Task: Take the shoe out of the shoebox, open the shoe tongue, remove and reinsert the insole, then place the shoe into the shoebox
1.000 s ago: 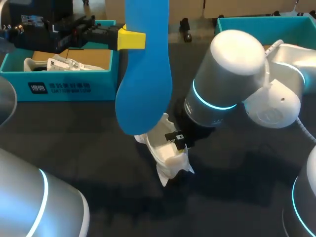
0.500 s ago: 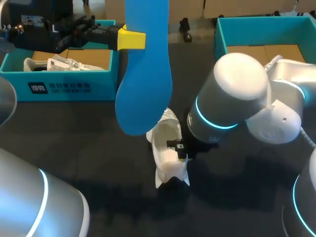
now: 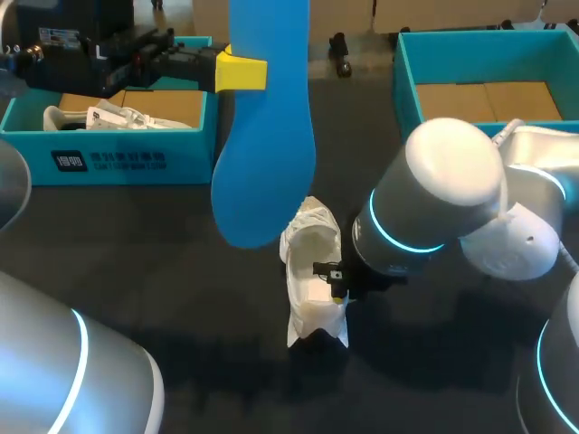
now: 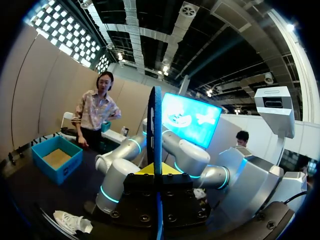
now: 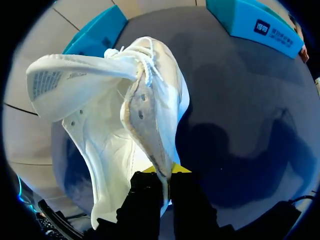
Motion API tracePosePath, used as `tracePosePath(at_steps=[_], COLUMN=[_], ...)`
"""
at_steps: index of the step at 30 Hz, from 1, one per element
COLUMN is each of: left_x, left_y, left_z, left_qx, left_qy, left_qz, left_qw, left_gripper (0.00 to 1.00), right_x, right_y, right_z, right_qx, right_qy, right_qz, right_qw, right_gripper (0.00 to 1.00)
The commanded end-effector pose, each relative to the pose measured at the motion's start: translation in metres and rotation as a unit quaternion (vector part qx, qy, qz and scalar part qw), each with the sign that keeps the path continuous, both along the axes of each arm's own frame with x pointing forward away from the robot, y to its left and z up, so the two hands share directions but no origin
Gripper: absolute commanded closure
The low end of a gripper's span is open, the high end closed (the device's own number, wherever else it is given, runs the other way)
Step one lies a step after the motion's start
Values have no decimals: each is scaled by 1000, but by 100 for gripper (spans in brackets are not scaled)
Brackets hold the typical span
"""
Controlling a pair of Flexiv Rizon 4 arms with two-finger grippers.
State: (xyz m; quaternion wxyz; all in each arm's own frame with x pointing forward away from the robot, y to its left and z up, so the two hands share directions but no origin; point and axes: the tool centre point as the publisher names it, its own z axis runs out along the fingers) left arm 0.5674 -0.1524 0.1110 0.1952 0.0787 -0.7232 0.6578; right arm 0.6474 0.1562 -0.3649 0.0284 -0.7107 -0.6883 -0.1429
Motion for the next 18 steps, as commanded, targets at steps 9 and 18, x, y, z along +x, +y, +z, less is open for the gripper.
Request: tracePosePath(at_steps=[9,18], left_x=[1,1], left_y=[0,0], left_z=[1,1], left_qx=[2,2], left_qy=[0,0], left_qz=[-1,-1], left_qw=[1000,1000], left_gripper=[100,100], right_x=[-2,-1], right_y=[-10,-10], right_z=[-21,-28], right_qx=[17,16], right_qy=[3,4], right_qz=[-3,9], right_qw=[1000,1000], right_gripper=[100,100])
